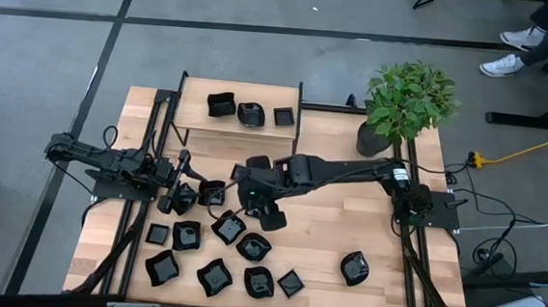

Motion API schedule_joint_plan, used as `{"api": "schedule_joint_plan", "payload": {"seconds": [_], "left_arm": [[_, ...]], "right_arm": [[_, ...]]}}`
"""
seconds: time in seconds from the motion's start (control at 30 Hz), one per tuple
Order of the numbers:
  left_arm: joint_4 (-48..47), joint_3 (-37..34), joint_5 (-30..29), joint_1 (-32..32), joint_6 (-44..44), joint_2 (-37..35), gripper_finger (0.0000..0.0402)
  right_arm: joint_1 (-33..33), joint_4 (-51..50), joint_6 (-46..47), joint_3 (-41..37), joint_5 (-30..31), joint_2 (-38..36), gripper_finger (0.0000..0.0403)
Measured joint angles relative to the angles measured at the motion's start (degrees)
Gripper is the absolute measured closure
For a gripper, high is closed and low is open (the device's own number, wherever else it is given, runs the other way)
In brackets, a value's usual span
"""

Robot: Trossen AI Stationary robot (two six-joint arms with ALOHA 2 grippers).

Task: Pick & Place Mini shaped plates
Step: Stack the square plate on top of the square plates on the shelf

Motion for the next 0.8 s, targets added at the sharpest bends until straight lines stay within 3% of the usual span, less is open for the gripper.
{"api": "schedule_joint_plan", "payload": {"seconds": [0.17,0.47,0.8], "left_arm": [[0.02,0.0,-0.02,0.0,0.0,0.0,0.0194],[0.02,0.0,-0.02,-0.02,-0.02,-0.02,0.0194],[0.0,0.0,0.0,0.0,-0.02,-0.02,0.0194]], "right_arm": [[0.24,0.39,-0.69,-2.69,-0.41,0.29,0.0158],[0.37,7.7,-15.29,-13.34,-11.92,0.27,0.0158],[0.49,19.82,-28.38,-29.12,-11.97,-5.7,0.0158]]}}
